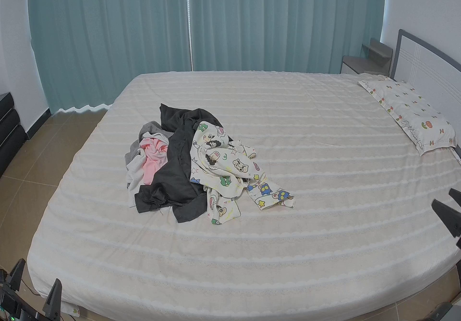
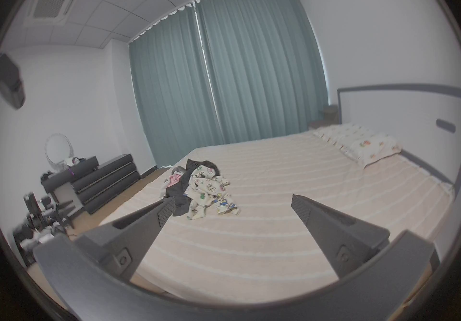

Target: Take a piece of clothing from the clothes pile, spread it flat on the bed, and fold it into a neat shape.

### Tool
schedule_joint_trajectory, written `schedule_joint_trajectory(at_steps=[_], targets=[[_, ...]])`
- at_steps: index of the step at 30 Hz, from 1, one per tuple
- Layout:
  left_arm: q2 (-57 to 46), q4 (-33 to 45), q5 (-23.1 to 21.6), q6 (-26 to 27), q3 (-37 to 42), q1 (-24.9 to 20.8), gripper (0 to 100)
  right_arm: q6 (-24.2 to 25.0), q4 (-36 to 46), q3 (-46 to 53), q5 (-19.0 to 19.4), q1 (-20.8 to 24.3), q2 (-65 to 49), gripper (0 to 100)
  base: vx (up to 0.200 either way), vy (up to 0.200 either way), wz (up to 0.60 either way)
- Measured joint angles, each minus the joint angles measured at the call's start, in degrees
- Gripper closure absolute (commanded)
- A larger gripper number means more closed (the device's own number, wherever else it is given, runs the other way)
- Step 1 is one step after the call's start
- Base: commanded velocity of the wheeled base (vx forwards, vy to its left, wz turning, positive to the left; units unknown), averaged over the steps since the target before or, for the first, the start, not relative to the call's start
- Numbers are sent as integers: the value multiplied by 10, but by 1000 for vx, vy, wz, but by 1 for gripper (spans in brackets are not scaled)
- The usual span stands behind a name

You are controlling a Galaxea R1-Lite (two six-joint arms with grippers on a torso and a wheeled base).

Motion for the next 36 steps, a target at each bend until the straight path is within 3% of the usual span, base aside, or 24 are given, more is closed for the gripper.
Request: schedule_joint_trajectory(at_steps=[10, 21, 29, 36], targets=[[0, 0, 0, 0, 0, 0, 0, 71, -103, -75, 16, 40, 274, 0, 0, 0, 0], [0, 0, 0, -1, 0, 0, 0, 148, -188, -232, 5, 76, 591, 0, 0, 0, 0], [0, 0, 0, -2, 0, 0, 0, 198, -234, -400, -22, 99, 821, 0, 0, 0, 0], [0, 0, 0, -2, 0, 0, 0, 220, -257, -493, -60, 110, 943, 0, 0, 0, 0]])
